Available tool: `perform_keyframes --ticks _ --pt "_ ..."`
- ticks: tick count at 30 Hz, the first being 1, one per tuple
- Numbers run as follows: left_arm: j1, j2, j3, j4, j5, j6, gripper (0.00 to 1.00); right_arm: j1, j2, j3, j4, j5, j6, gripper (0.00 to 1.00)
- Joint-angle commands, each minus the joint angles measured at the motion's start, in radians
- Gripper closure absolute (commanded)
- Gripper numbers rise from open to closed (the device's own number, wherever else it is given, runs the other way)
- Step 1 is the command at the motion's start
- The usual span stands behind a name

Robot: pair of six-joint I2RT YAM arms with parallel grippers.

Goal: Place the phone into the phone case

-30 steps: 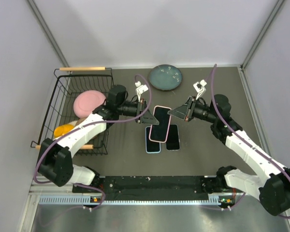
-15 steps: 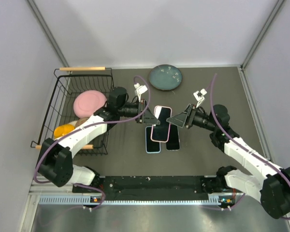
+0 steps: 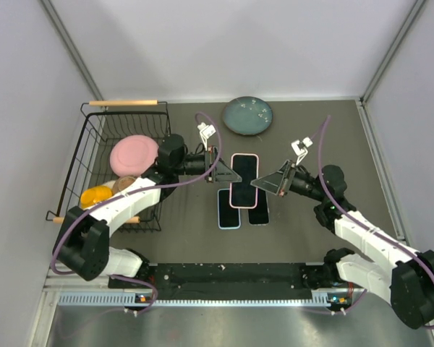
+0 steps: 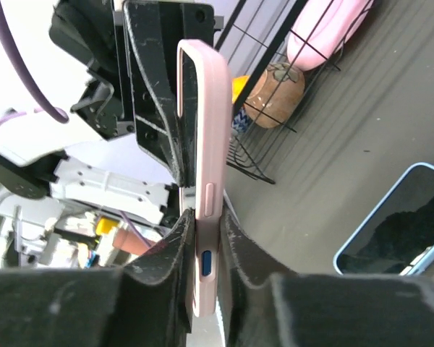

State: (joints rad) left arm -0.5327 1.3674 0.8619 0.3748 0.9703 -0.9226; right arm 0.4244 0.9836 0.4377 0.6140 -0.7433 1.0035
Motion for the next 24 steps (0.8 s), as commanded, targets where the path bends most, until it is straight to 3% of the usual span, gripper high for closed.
perform_keyframes --ticks 1,3,5,8,10,13,16,17,18,24 --pt "-0.001 -0.021 0.003 0.119 -0.018 -0.021 1.00 0.011 0.016 0.002 0.136 0.004 0.059 0.92" --pt "-0.001 -0.021 0.017 0.052 -0.051 0.022 1.00 0.011 0.029 0.013 0.142 0.008 0.070 1.00" --pt "-0.001 -0.021 0.043 -0.060 -0.090 0.089 1.00 0.011 0.035 0.025 0.129 0.024 0.070 1.00" --pt "-0.001 -0.022 0.051 -0.088 -0.091 0.119 1.00 0.013 0.023 0.038 0.089 0.039 0.044 1.00" --pt "-0.001 -0.025 0.054 -0.091 -0.090 0.123 0.87 0.011 0.009 0.056 0.009 0.059 -0.001 1.00" --pt "-0.001 -0.042 0.081 -0.196 -0.145 0.185 0.56 0.004 -0.016 0.127 -0.172 0.065 -0.092 1.00" --pt "0.000 -0.059 0.112 -0.289 -0.228 0.254 0.40 -0.021 -0.037 0.194 -0.335 0.070 -0.156 1.00" --pt "0.000 -0.060 0.132 -0.303 -0.231 0.275 0.05 -0.029 -0.043 0.211 -0.396 0.076 -0.176 1.00" --pt "0.000 -0.062 0.141 -0.313 -0.240 0.284 0.01 -0.053 -0.051 0.240 -0.451 0.082 -0.196 1.00" --pt "-0.001 -0.103 0.198 -0.497 -0.323 0.404 0.01 -0.170 -0.106 0.281 -0.753 0.106 -0.322 1.00"
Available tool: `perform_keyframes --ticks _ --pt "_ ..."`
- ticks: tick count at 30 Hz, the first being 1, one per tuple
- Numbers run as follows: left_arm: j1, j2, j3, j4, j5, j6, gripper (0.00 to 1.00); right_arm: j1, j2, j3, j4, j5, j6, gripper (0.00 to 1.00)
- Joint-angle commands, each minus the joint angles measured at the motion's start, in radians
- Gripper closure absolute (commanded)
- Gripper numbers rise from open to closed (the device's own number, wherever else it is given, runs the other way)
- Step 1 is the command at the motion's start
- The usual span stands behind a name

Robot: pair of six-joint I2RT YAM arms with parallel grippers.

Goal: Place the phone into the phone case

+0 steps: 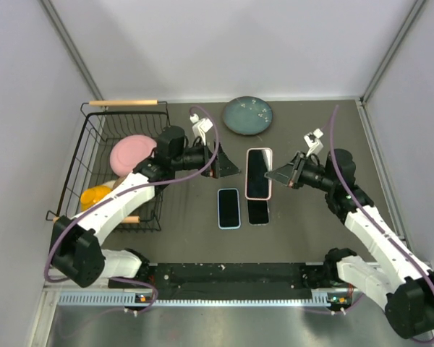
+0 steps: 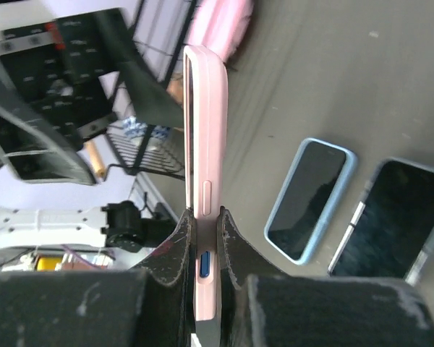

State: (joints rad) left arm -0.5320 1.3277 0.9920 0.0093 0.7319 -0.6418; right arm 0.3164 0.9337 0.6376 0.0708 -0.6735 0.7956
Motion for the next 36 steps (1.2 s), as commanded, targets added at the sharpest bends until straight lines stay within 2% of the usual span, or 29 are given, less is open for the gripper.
perform_keyframes --ticks 1,2,6,9,12,21,27,31,36 --pt "-0.002 -0.080 0.077 -0.161 -0.126 0.164 0.01 -0.072 -0.061 0.091 -0.257 0.055 -0.181 1.00" --pt "-0.002 -0.093 0.095 -0.225 -0.147 0.185 0.01 -0.074 -0.056 0.100 -0.341 0.072 -0.215 1.00" --pt "-0.002 -0.151 0.132 -0.357 -0.274 0.267 0.01 -0.092 -0.006 0.149 -0.480 0.127 -0.323 1.00" --pt "-0.002 -0.188 0.172 -0.452 -0.342 0.323 0.01 -0.125 0.075 0.159 -0.557 0.150 -0.398 1.00" --pt "0.000 -0.222 0.181 -0.488 -0.354 0.355 0.01 -0.190 0.145 0.136 -0.563 0.083 -0.430 1.00" --pt "-0.002 -0.311 0.114 -0.482 -0.407 0.406 0.01 -0.260 0.336 0.123 -0.576 0.084 -0.553 0.98" --pt "-0.002 -0.331 0.079 -0.465 -0.387 0.419 0.01 -0.273 0.433 0.126 -0.542 0.121 -0.544 0.98" --pt "-0.002 -0.346 0.062 -0.453 -0.379 0.427 0.01 -0.275 0.484 0.119 -0.516 0.149 -0.530 0.88" --pt "-0.002 -0.358 0.051 -0.440 -0.370 0.430 0.01 -0.283 0.527 0.116 -0.516 0.233 -0.520 0.82"
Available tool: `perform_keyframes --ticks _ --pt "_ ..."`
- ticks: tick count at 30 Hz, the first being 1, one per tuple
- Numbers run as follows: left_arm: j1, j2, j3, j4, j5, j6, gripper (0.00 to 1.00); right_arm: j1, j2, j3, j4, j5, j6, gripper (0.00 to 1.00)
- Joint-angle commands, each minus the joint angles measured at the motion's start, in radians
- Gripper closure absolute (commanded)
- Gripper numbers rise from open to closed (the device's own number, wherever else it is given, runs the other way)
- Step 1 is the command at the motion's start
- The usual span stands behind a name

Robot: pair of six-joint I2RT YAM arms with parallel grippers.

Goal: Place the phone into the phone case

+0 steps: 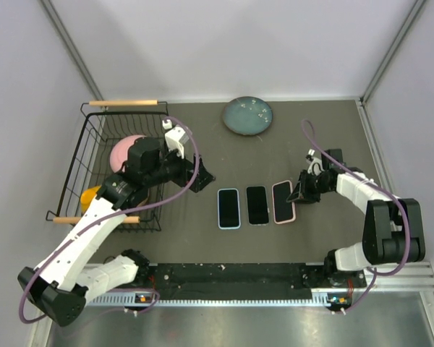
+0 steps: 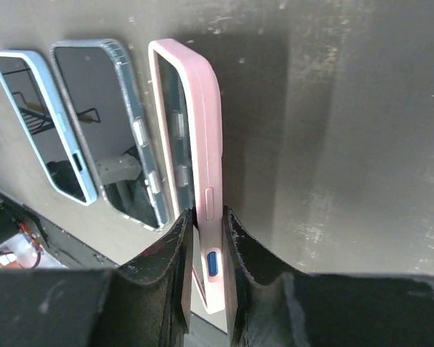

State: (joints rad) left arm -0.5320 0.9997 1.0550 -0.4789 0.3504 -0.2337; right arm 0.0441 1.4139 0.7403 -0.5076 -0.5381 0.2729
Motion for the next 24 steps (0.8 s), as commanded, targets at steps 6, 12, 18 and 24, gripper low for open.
perform_keyframes --ticks 6,12,18,24 --pt "-0.002 -0.029 -0.015 0.054 0.028 0.022 0.01 -0.010 0.089 0.031 0.066 0.161 0.015 0.71" --pt "-0.002 -0.047 -0.016 0.062 0.038 0.030 0.01 -0.010 0.037 0.028 0.063 0.193 0.051 0.59" --pt "-0.002 -0.075 -0.041 0.106 0.079 0.028 0.01 -0.003 -0.168 0.037 -0.020 0.195 0.068 0.36" --pt "-0.002 -0.125 -0.072 0.169 0.102 0.022 0.01 0.022 -0.495 0.074 -0.087 0.126 0.107 0.01"
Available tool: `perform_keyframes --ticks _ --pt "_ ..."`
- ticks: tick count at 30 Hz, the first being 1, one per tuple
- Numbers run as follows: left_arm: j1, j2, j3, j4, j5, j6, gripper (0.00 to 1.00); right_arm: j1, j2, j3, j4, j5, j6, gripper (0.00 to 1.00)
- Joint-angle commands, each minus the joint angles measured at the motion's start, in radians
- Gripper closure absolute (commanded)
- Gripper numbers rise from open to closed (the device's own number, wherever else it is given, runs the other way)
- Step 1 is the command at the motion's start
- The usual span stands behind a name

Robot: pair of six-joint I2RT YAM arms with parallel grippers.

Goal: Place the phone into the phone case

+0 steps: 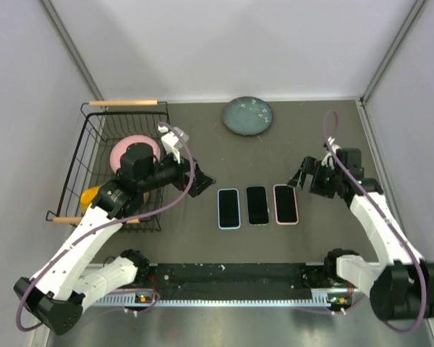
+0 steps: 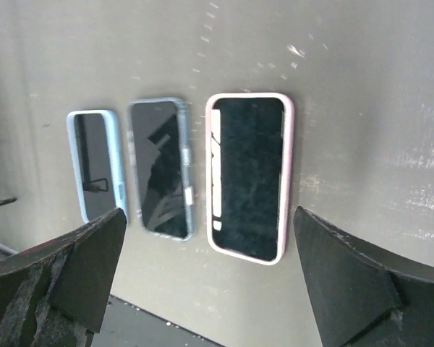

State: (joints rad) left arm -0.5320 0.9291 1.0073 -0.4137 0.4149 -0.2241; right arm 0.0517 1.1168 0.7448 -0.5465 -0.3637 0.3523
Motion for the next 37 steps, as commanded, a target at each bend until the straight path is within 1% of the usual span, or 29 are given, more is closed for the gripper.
perform_keyframes --ticks 1,2,3,5,6,8,10,11,13,18,23,37 --pt "-0.002 -0.064 -0.030 0.113 0.042 0.011 0.01 0.017 -0.239 0.077 -0.052 -0.063 0.036 0.01" --pt "-0.002 -0.072 -0.035 0.122 0.045 0.011 0.01 0.020 -0.277 0.082 -0.052 -0.084 0.045 0.01" --pt "-0.002 -0.085 -0.042 0.128 0.053 0.009 0.01 0.033 -0.367 0.079 -0.044 -0.121 0.078 0.01" --pt "-0.002 -0.096 -0.052 0.150 0.059 0.008 0.01 0.037 -0.460 0.068 -0.021 -0.161 0.117 0.01" --pt "-0.002 -0.105 -0.059 0.156 0.065 0.008 0.01 0.039 -0.541 0.068 -0.014 -0.164 0.149 0.01" --pt "-0.002 -0.118 -0.067 0.171 0.067 0.008 0.01 0.039 -0.624 0.065 0.006 -0.147 0.189 0.01" --pt "-0.002 -0.139 -0.081 0.185 0.070 0.005 0.01 0.039 -0.716 0.070 0.008 -0.098 0.209 0.01" --pt "-0.002 -0.148 -0.087 0.206 0.074 0.003 0.01 0.039 -0.738 0.079 0.003 -0.062 0.217 0.01" --pt "-0.002 -0.174 -0.108 0.231 0.081 -0.004 0.01 0.040 -0.776 0.084 0.002 -0.047 0.234 0.01" --pt "-0.002 -0.223 -0.144 0.299 0.098 -0.014 0.01 0.039 -0.761 0.088 0.002 -0.095 0.240 0.01" --pt "-0.002 -0.237 -0.161 0.316 0.079 -0.014 0.01 0.039 -0.697 0.088 0.002 -0.173 0.255 0.01" --pt "-0.002 -0.243 -0.157 0.303 0.056 0.003 0.01 0.039 -0.689 0.071 0.013 -0.192 0.237 0.01"
